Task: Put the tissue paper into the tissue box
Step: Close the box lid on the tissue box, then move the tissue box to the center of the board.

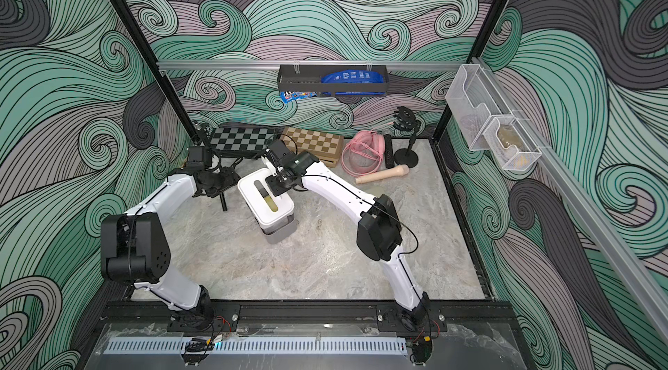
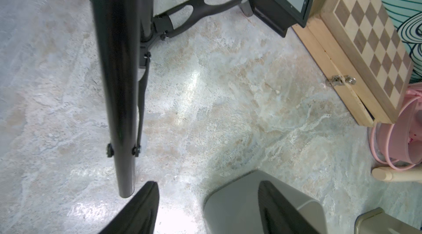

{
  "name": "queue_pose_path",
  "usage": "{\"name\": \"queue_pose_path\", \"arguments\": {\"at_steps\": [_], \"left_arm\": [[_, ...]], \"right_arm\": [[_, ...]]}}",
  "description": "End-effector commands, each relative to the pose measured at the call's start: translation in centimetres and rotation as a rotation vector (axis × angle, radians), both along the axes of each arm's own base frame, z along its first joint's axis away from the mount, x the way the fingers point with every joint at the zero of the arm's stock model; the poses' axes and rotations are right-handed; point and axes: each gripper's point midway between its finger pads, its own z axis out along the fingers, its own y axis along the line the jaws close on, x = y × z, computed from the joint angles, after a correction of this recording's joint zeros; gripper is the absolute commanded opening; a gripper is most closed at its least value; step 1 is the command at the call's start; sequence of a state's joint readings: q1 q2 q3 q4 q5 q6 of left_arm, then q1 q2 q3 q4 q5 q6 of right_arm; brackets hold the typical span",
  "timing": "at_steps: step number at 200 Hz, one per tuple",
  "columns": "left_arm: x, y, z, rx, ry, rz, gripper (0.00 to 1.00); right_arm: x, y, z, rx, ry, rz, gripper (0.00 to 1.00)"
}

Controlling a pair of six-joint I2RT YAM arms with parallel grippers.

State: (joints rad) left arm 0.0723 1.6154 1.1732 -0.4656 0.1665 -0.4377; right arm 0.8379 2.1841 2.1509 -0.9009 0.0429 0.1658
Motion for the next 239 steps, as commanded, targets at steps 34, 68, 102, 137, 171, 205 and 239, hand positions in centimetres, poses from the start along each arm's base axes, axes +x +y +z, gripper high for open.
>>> {"name": "queue_pose_path", "arguments": {"at_steps": [34,68,102,137,171,205,239], "left_arm": [[-0.2,-0.2,0.2,-0.022,-0.020,-0.011,0.72],[-0.2,-0.3,0.1,-0.025,-0.017,-0.012,0.72],[-0.2,-0.4,0.1,-0.034,-0.019,-0.018,0.72],[-0.2,-0.6,0.0,-0.042,-0.019,-0.023,0.72],[-0.1,-0.6,-0.3,-0.043,-0.013,-0.022,0.72],[-0.1,-0.2,-2.0,-0.036,0.018,0.004,0.71],[-0.2,-1.1,-4.9,-0.091,0.084,-0.012,0.69]], "right_arm": [[-1.3,-0.4,-4.4,-0.091,0.116,0.043,0.23],[-0.8,0.1,-3.4,-0.061,0.104,0.024,0.22],[-0.3,0.5,-2.8,-0.043,0.092,0.011,0.22],[-0.2,0.7,-3.4,-0.047,0.104,0.007,0.22],[0.1,1.0,-3.8,-0.049,0.106,0.000,0.23],[0.3,1.0,-4.6,-0.063,0.115,-0.011,0.23],[0.0,0.5,-5.8,-0.119,0.113,-0.011,0.23]]}}
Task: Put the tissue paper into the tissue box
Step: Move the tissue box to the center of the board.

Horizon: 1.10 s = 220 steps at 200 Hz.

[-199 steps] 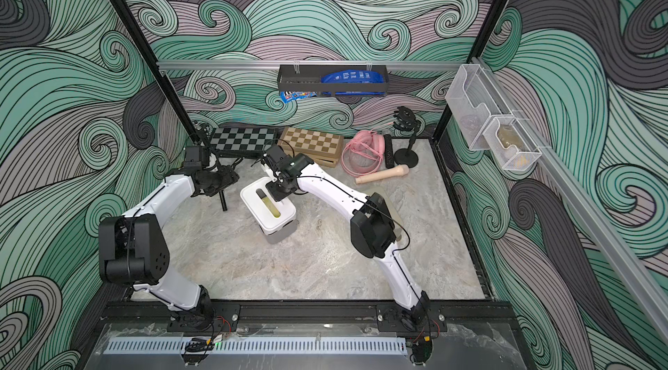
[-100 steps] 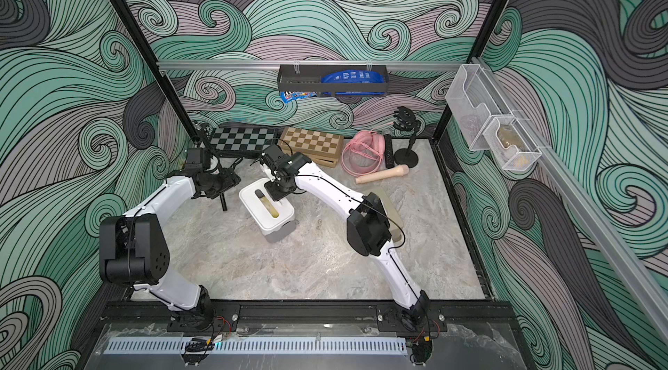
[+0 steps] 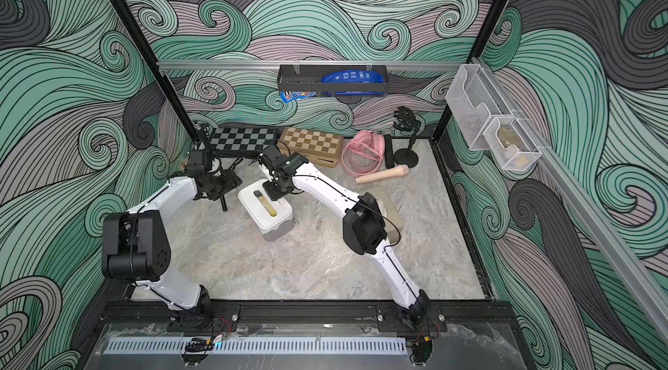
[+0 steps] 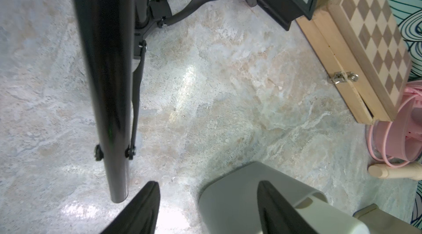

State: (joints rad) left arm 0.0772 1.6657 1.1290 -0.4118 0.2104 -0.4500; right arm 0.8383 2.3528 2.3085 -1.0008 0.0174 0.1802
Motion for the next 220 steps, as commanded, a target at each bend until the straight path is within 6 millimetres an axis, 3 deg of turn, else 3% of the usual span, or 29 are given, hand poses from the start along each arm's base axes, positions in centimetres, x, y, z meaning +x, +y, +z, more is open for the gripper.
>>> {"name": "queue_pose_path", "arguments": {"at_steps": [1,53,90,143,193,220], "left_arm": [[-0.1,-0.5,-2.1,-0.046,0.044,-0.004,0.68],[-0.7,-1.5,-1.8,-0.092,0.024,-0.027,0.68],[-2.4,-2.8,-2.2,-0.134,0.052,-0.059,0.66],[-6.2,-6.1,-2.5,-0.210,0.078,-0.124,0.60],[-11.4,-10.6,-2.8,-0.313,0.140,-0.222,0.49],[-13.7,-11.9,-1.5,-0.337,0.124,-0.252,0.43]], "right_arm": [[-0.3,-0.7,-1.4,-0.057,0.015,-0.008,0.23],[-0.6,-1.2,-2.0,-0.131,-0.031,-0.005,0.21],[-1.2,-1.6,-2.1,-0.149,-0.027,0.012,0.20],[-2.7,-3.1,-1.6,-0.138,-0.005,0.038,0.19],[-4.9,-5.4,-0.3,-0.120,0.018,0.082,0.18],[-6.0,-7.3,-0.2,-0.125,0.040,0.076,0.18]]}}
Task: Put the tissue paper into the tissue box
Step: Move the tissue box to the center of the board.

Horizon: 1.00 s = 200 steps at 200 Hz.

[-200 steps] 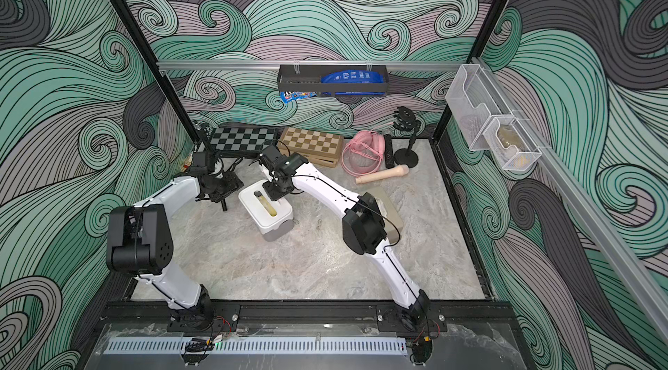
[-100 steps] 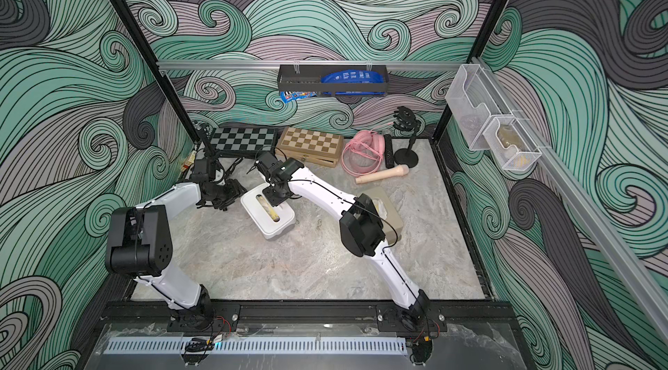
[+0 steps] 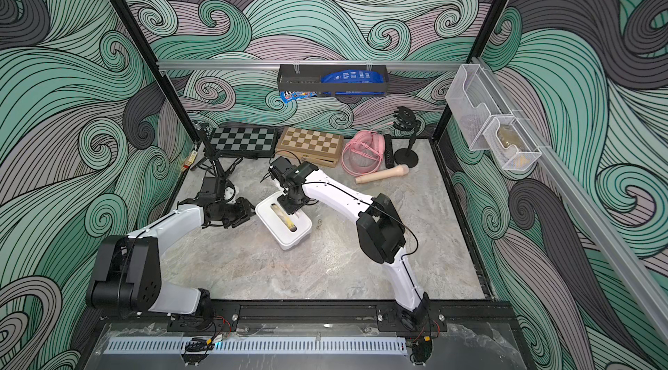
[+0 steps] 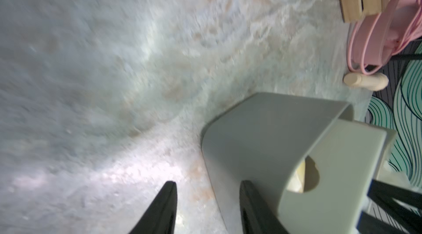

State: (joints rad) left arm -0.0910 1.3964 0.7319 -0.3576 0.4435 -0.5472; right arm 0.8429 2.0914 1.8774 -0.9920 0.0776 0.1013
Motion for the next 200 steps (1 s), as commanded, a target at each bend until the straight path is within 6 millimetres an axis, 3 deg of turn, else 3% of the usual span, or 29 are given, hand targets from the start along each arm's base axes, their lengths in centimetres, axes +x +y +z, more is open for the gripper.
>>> {"name": "queue_pose_path", "arguments": {"at_steps": [1,27,73,156,200], "left_arm": [[-2.5,-2.2,1.6,-0.091,0.020,-0.051,0.43],[-2.1,-1.0,3.9,-0.032,-0.055,-0.005,0.44],[0.9,3.2,8.0,0.160,-0.193,0.131,0.47],[0.8,3.3,6.0,0.156,-0.156,0.130,0.48],[1.9,2.9,4.5,0.143,-0.171,0.114,0.49]], "right_arm": [[-0.9,-0.3,1.3,0.051,0.000,0.018,0.18],[-1.4,-1.7,1.3,0.043,0.008,-0.007,0.18],[-0.8,-1.2,3.5,0.112,-0.002,-0.106,0.18],[0.1,-1.3,4.0,0.117,-0.021,-0.221,0.20],[0.3,-1.0,5.0,0.129,-0.043,-0.237,0.21]]}}
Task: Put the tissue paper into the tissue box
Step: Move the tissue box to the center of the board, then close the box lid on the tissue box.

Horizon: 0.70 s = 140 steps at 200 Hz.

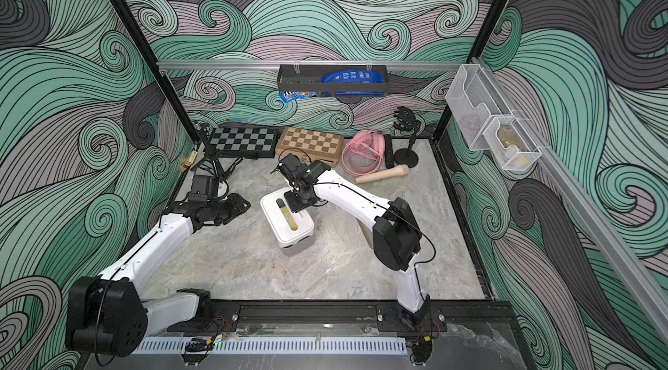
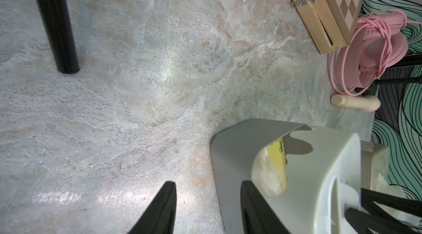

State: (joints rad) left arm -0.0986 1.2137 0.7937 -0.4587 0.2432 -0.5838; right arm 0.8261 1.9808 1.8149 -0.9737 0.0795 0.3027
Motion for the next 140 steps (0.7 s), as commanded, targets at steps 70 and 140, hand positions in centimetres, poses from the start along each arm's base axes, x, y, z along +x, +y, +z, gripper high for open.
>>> {"name": "queue_pose_path", "arguments": {"at_steps": [70,140], "left_arm": [[3.9,-0.7,-5.1,-0.013,0.021,-0.028,0.49],[3.6,-0.5,-4.6,0.020,0.011,-0.030,0.49]], "right_arm": [[1.1,-0.5,2.4,-0.004,-0.071,-0.068,0.22],[0.3,0.6,2.5,-0.032,-0.001,-0.034,0.20]]}}
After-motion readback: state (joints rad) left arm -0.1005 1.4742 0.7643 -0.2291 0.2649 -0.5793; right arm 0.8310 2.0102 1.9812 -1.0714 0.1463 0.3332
